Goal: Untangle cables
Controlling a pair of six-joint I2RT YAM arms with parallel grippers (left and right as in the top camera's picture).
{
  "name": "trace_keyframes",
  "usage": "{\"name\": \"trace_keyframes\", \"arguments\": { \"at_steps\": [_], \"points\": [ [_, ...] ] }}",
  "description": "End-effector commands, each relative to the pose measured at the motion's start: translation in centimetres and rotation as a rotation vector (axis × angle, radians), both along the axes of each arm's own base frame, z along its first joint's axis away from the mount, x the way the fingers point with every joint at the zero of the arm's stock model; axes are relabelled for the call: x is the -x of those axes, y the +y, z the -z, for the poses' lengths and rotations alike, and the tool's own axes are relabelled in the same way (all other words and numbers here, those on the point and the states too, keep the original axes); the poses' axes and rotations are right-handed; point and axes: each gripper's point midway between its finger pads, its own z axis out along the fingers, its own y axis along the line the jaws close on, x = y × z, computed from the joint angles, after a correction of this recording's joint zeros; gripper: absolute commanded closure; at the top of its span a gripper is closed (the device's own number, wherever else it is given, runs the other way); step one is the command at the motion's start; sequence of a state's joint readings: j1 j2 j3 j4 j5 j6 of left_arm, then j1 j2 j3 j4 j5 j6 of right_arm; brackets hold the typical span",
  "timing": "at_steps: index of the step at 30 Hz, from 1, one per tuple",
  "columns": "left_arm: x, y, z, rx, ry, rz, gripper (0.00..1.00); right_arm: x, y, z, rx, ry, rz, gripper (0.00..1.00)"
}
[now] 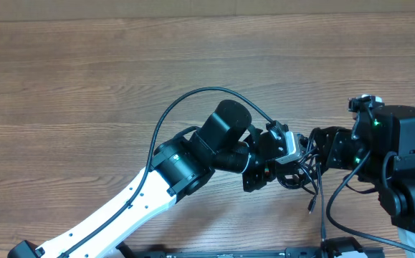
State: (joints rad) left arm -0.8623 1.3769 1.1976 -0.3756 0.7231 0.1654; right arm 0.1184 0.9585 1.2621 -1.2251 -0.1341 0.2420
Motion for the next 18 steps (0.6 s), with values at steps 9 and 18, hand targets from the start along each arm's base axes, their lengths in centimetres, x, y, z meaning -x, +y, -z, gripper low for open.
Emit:
{"name": "trace_keyframes", "arguments": {
  "at_steps": [9,18],
  "points": [
    [4.0,-0.1,-2.4,0.088,0.022,0.200,0.96,-0.9,2.5,-2.4,-0.113,-0.087,-0.119,0.69],
    [2.1,-0.3,-1.7,0.046,-0.007,0.091,0.96,0.2,3.6,-2.0,-0.112,-0.070,-0.233,0.69]
  ]
}}
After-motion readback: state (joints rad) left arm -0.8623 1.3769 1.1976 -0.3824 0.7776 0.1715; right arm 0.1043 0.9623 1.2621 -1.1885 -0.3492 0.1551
